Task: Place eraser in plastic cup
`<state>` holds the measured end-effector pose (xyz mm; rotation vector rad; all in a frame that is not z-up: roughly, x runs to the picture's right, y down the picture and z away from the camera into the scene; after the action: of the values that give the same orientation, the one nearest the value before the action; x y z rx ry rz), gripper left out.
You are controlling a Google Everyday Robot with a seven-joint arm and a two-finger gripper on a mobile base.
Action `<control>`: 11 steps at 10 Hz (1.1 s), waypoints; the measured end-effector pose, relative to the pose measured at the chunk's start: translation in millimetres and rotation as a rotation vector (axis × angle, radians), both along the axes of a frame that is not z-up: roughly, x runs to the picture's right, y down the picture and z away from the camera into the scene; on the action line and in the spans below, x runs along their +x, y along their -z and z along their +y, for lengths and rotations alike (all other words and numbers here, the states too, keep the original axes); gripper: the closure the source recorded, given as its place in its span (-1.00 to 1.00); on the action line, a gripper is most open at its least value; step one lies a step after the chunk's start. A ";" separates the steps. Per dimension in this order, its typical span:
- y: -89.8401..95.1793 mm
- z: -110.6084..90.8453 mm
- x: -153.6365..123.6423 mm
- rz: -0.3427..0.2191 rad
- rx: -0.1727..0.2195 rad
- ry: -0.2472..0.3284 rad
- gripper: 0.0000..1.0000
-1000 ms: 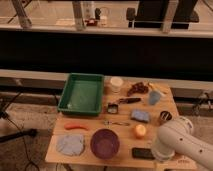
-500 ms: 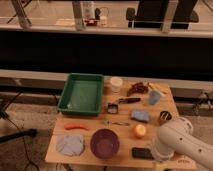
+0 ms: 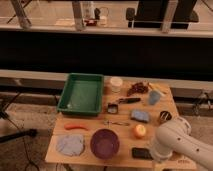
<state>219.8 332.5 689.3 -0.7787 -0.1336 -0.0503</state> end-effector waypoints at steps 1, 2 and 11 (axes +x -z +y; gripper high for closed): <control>-3.1 -0.4 0.7 0.001 0.003 -0.003 -0.60; -5.5 -0.4 1.8 0.002 0.003 -0.007 -0.60; -27.7 0.1 14.0 0.017 0.009 -0.032 -0.60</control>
<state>233.8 332.6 717.0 -0.7681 -0.1301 -0.0136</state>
